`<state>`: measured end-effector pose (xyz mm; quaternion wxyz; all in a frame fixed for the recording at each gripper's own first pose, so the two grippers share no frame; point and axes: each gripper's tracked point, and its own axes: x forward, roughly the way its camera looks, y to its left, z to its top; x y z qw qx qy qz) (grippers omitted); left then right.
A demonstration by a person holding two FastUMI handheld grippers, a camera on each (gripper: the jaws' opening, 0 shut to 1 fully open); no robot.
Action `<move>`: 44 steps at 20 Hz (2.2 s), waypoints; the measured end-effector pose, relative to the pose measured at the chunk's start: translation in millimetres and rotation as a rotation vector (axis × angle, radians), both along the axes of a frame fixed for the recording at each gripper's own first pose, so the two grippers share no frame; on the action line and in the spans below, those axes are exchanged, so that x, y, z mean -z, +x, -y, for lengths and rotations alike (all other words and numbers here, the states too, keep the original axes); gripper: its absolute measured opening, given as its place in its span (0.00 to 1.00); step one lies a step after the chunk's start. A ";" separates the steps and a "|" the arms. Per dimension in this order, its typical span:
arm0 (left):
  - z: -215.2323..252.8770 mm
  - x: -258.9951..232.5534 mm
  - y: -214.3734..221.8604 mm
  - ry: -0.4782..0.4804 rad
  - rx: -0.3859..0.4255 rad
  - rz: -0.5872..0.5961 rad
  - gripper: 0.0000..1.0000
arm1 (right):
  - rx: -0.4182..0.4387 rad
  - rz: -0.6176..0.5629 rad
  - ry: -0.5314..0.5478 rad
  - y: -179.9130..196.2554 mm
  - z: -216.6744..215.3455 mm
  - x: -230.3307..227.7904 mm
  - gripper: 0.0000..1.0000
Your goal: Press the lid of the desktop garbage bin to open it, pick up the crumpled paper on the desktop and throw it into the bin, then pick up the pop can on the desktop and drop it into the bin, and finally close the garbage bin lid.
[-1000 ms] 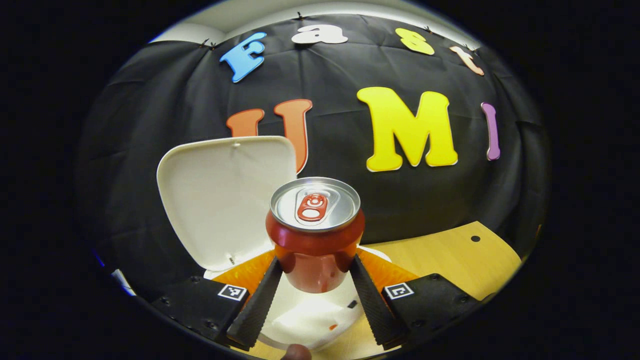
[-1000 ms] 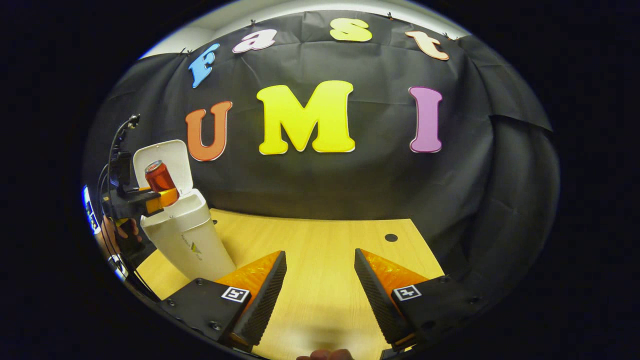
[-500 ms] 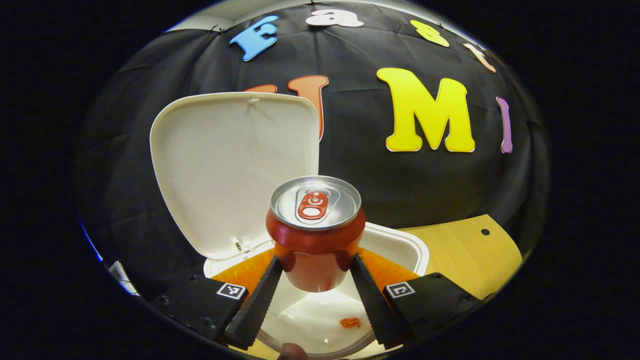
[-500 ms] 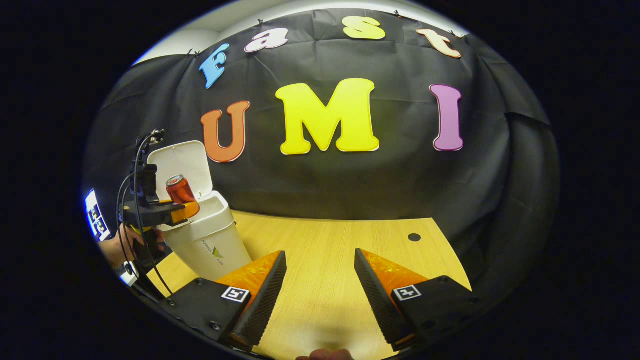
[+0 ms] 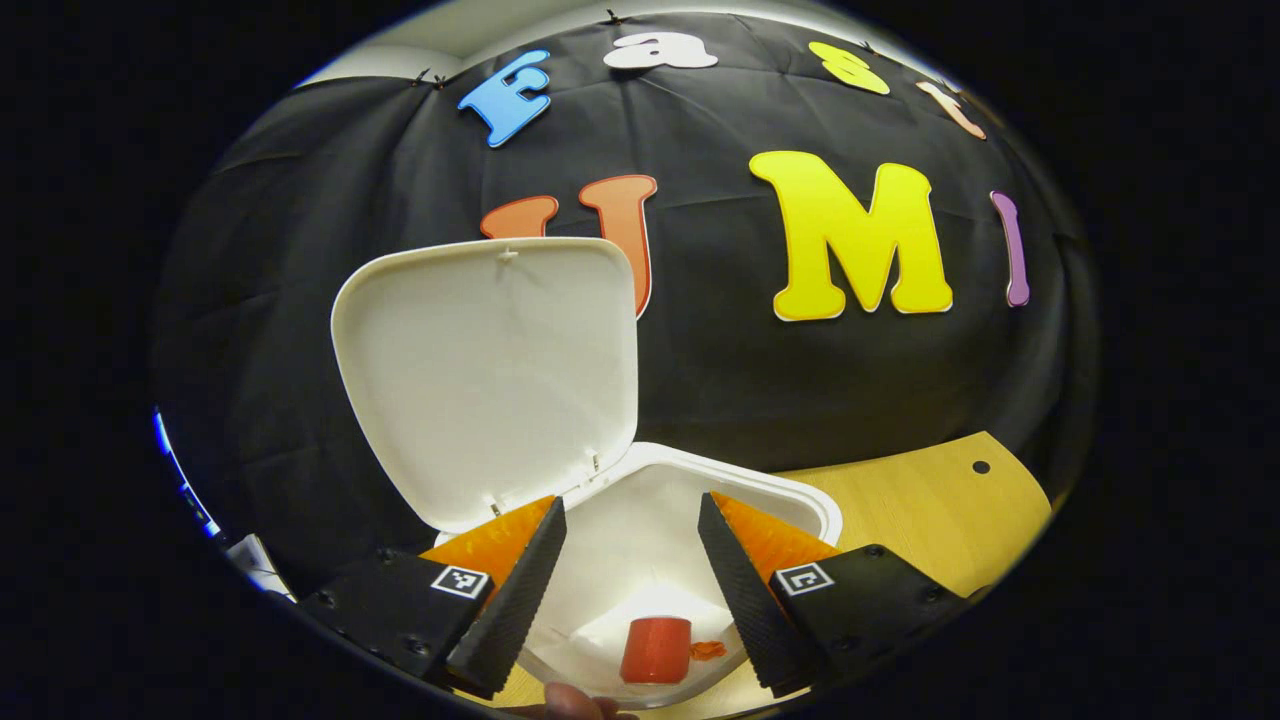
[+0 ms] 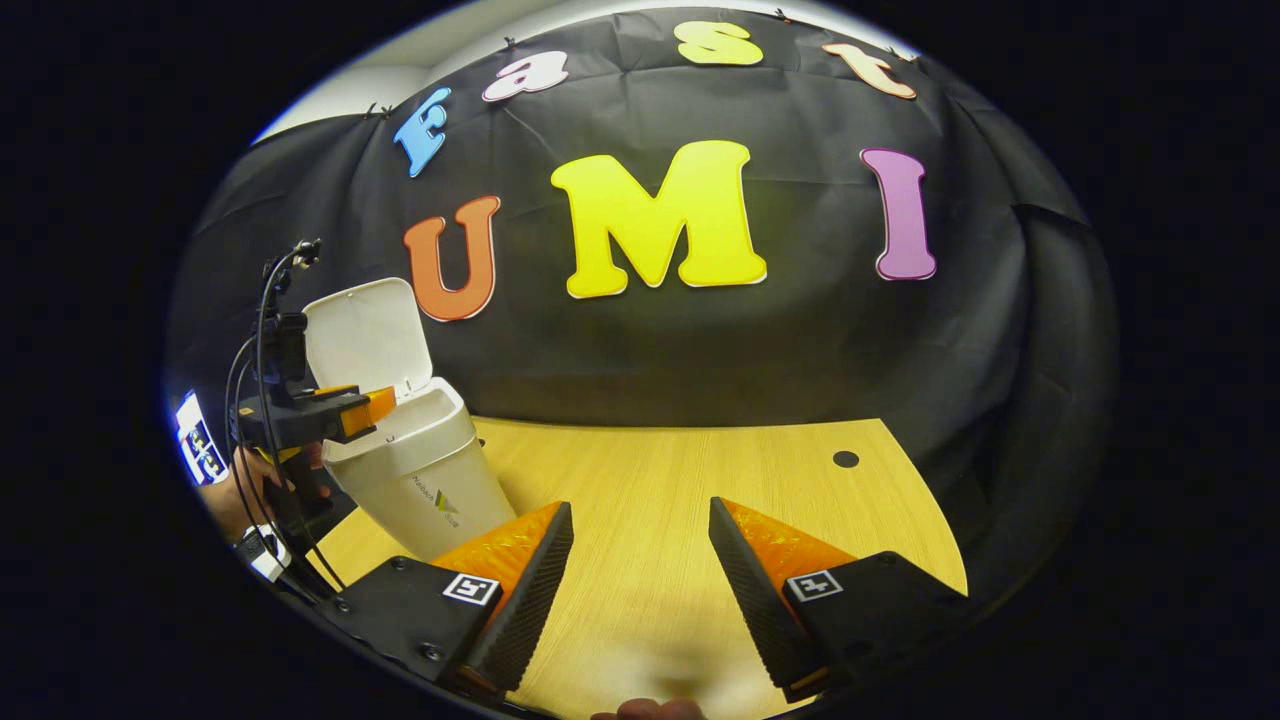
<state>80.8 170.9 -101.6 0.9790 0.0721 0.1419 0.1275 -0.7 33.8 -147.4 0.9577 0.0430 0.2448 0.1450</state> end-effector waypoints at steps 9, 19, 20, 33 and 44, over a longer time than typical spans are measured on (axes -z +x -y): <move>-1.3 -108.5 0.8 0.019 -0.095 0.177 0.90 | -0.025 -0.004 0.030 -2.5 8.7 -5.8 0.88; -42.8 -195.5 21.7 0.046 -0.281 0.266 0.89 | 0.010 -0.005 0.064 -2.0 25.4 -25.4 0.88; -52.4 -197.0 24.7 0.036 -0.314 0.263 0.89 | 0.010 -0.003 0.071 -1.3 23.4 -30.3 0.88; -96.8 -141.4 60.7 -0.125 -0.615 0.055 0.89 | -0.009 0.097 0.030 4.8 28.4 -83.6 0.88; -75.1 -126.3 41.2 -0.170 -0.670 0.006 0.87 | -0.004 0.102 0.037 3.2 42.7 -84.9 0.88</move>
